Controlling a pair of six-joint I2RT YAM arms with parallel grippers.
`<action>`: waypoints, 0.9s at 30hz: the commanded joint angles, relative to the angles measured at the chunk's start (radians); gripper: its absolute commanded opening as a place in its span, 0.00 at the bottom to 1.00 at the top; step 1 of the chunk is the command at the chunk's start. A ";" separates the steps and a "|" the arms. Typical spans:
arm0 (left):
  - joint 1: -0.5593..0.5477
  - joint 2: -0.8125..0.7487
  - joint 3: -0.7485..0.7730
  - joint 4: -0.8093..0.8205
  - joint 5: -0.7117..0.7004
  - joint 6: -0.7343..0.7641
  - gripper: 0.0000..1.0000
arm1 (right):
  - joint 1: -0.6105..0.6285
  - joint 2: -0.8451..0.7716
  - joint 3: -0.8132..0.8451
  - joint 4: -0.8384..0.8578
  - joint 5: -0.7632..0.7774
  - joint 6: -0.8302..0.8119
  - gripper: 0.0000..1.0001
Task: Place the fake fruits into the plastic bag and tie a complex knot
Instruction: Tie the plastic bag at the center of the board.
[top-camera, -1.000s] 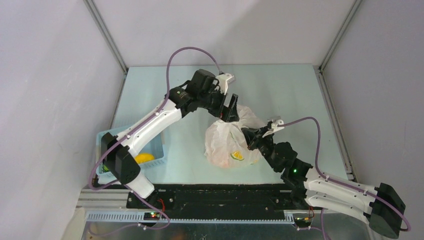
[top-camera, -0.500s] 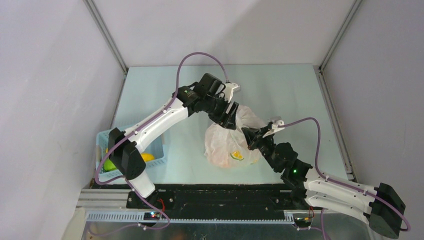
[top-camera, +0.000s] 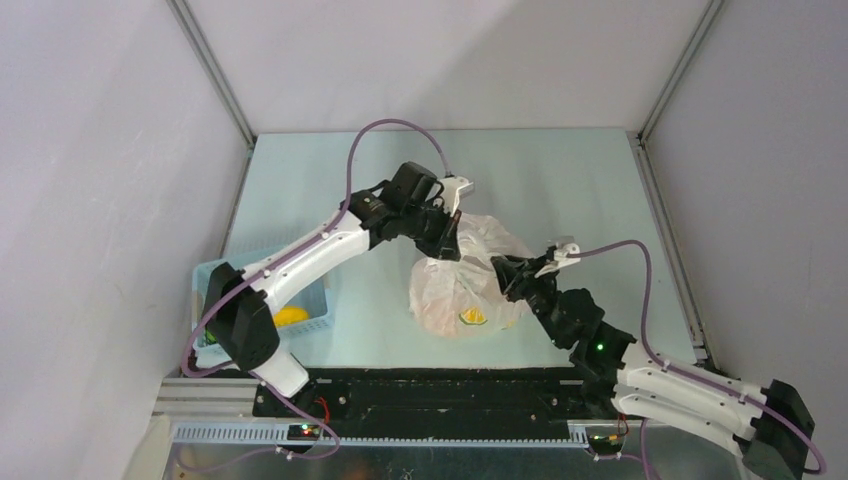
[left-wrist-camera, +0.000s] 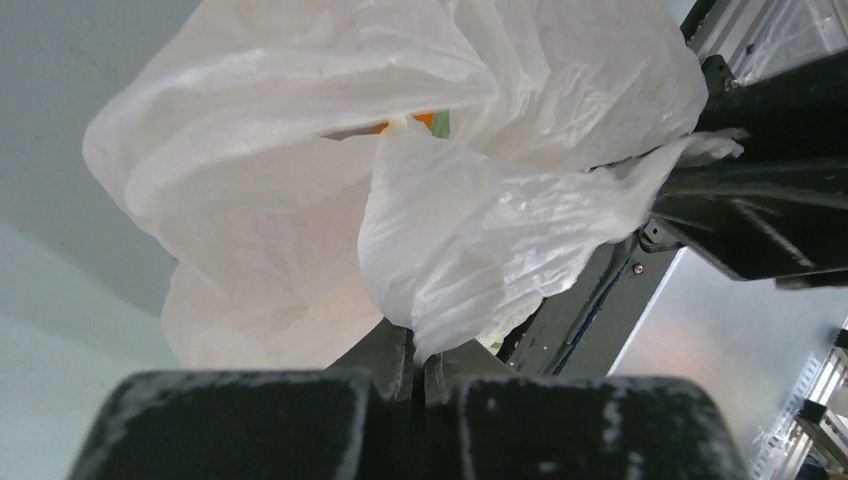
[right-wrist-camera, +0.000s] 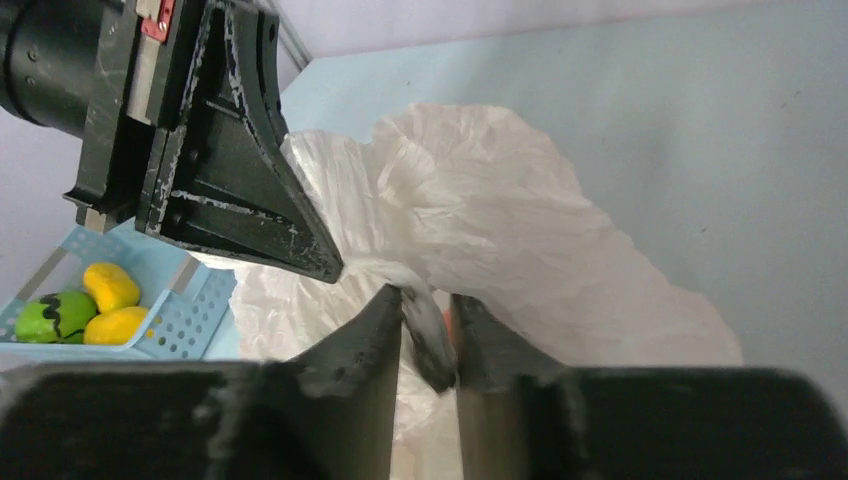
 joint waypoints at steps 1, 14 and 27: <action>-0.005 -0.114 -0.065 0.171 0.008 -0.044 0.00 | -0.003 -0.114 0.019 -0.121 0.031 0.089 0.35; -0.076 -0.262 -0.260 0.375 -0.190 -0.052 0.00 | 0.009 -0.321 0.240 -0.537 0.087 0.450 0.81; -0.086 -0.254 -0.239 0.348 -0.188 -0.031 0.00 | 0.003 0.010 0.581 -0.714 -0.064 0.033 0.77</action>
